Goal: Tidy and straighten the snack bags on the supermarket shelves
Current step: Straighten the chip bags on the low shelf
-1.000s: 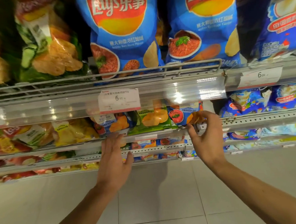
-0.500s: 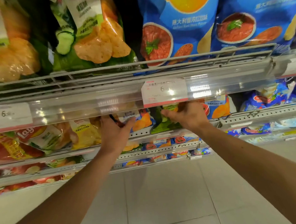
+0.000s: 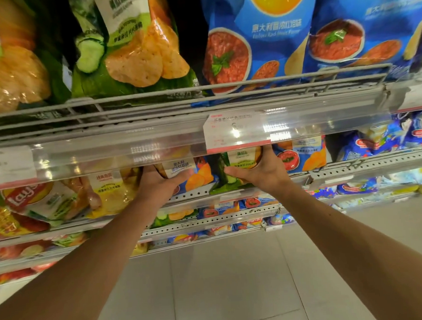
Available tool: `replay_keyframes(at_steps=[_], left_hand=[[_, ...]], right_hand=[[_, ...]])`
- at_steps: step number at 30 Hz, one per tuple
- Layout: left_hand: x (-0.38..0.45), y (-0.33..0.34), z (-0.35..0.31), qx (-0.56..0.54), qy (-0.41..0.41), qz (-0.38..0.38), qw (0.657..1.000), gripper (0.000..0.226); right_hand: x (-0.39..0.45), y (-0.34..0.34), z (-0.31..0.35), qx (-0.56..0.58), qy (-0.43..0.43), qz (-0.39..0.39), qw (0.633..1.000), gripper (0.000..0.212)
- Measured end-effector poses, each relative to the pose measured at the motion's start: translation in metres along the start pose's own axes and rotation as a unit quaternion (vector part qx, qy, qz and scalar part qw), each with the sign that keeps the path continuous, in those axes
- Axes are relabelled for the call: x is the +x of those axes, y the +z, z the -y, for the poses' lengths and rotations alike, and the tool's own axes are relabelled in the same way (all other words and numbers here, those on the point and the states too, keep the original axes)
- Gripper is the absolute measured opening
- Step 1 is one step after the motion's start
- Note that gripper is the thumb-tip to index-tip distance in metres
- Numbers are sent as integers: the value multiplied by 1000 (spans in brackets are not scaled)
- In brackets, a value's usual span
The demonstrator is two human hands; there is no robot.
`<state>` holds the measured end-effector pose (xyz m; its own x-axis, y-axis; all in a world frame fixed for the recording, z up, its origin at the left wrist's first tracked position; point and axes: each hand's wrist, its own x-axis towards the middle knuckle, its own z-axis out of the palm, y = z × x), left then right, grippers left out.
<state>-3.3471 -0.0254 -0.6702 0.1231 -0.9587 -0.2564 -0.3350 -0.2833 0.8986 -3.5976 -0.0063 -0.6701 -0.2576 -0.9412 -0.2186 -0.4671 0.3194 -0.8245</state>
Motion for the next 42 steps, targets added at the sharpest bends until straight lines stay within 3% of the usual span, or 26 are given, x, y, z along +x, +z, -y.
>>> replay_keyframes(at_steps=[5,8,19,25,33,42], left_hand=[[-4,-1,-7,-9,-21,0,1000,62],[-7,-5,-12,17,-40,-17,999,48],[-11,-7,-14,22,-28,-4,999,51],[-25,29,-30,5,-31,0,1000,79],[-38,108,-63,10,-34,13,999,34],[-42,115,-48,4,-21,29,999,42]], right_hand=[[-3,2,1,-16,9,-54,998,88],[-9,1,5,-17,8,-56,998,79],[-50,-29,6,18,-7,-83,996,59],[-91,-73,-39,79,26,-115,990,62],[-110,-131,-80,99,65,-158,980,57],[-125,-128,-106,169,52,-106,978,51]])
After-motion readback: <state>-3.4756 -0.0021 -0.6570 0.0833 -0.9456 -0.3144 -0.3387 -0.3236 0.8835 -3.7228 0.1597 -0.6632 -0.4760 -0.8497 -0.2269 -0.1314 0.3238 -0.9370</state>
